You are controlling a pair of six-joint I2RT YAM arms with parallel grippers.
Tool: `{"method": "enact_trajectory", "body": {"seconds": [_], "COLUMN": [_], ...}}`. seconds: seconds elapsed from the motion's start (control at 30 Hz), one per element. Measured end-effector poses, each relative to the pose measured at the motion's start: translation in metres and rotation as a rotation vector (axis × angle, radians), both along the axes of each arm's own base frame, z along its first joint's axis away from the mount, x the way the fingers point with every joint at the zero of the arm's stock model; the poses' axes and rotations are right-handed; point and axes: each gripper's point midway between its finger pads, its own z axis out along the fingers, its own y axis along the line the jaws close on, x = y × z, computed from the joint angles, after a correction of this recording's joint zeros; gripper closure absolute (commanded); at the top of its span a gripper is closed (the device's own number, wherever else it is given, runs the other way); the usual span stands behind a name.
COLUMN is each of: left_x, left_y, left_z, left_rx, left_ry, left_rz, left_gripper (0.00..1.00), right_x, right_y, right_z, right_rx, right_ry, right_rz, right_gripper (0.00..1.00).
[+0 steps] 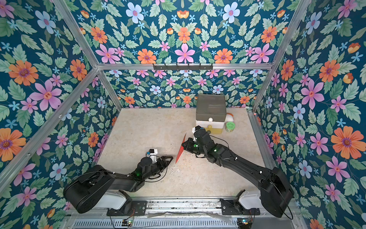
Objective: Fold the square paper diagonally
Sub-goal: Pick up the paper from the center of the board, then place the paper at the center of the board.
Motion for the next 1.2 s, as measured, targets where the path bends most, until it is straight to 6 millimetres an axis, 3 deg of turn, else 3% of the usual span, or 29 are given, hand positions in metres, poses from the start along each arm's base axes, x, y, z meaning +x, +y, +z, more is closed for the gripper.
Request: {"method": "enact_trajectory", "body": {"seconds": [0.17, 0.47, 0.53, 0.63, 0.77, 1.07, 1.2], "left_x": [0.002, 0.004, 0.003, 0.003, 0.001, 0.02, 0.026], "left_y": [-0.001, -0.011, -0.015, -0.024, -0.026, -0.031, -0.029], "left_z": [0.006, -0.011, -0.017, -0.016, 0.007, 0.05, 0.083], "left_rx": [-0.041, -0.112, -0.142, -0.161, -0.205, -0.341, -0.419], "left_ry": [-0.028, 0.002, 0.028, 0.02, -0.039, -0.096, -0.163], "left_rz": [0.009, -0.003, -0.007, -0.029, -0.035, 0.013, 0.033], "left_gripper": [0.32, 0.33, 0.35, 0.31, 0.24, 0.23, 0.23], "right_x": [-0.005, -0.022, -0.021, -0.02, -0.021, -0.029, -0.034], "right_y": [0.003, -0.009, -0.007, -0.001, 0.004, 0.005, -0.005], "right_z": [0.009, -0.013, -0.01, 0.001, 0.013, 0.044, 0.036], "right_rx": [0.023, 0.029, 0.042, 0.077, 0.112, 0.197, 0.198], "right_ry": [-0.014, 0.038, 0.033, 0.024, 0.011, -0.042, -0.037], "right_rz": [0.024, 0.026, 0.03, 0.045, 0.063, 0.101, 0.093], "right_gripper": [1.0, 1.0, 1.0, 1.0, 1.0, 1.0, 1.0]}}
